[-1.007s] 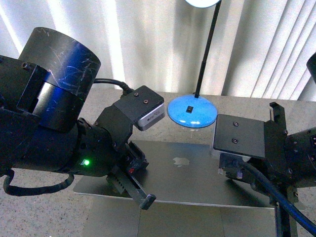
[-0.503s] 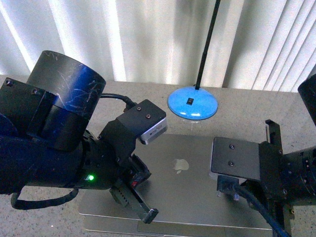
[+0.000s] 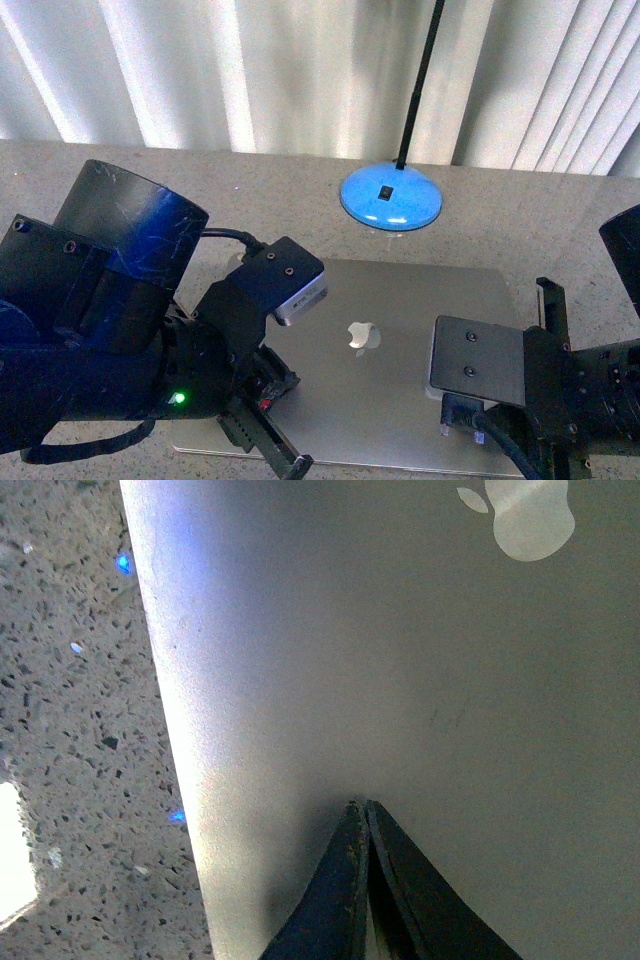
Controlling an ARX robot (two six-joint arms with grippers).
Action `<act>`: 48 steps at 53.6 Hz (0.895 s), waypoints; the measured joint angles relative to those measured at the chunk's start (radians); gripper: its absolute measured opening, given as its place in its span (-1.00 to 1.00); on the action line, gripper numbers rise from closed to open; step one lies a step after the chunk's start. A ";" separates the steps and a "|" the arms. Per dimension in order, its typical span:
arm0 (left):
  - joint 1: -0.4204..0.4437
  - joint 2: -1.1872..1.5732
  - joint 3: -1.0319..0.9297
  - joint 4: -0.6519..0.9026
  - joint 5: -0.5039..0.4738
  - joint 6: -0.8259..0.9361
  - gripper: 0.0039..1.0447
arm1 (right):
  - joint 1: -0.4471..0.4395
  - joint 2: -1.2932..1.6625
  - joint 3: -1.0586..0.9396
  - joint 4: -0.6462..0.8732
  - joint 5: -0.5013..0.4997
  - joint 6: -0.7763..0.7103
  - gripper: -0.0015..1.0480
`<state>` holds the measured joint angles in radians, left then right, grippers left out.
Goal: Close laptop
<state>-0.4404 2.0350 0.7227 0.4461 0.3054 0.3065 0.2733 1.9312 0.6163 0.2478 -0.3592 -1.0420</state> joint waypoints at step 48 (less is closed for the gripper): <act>0.446 -0.424 -0.177 0.311 -0.209 -1.185 -0.16 | -0.061 -0.462 -0.070 0.290 0.338 1.255 0.21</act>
<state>0.0051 1.6112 0.5457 0.7574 0.0967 -0.8787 0.2119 1.4693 0.5465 0.5373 -0.0212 0.2131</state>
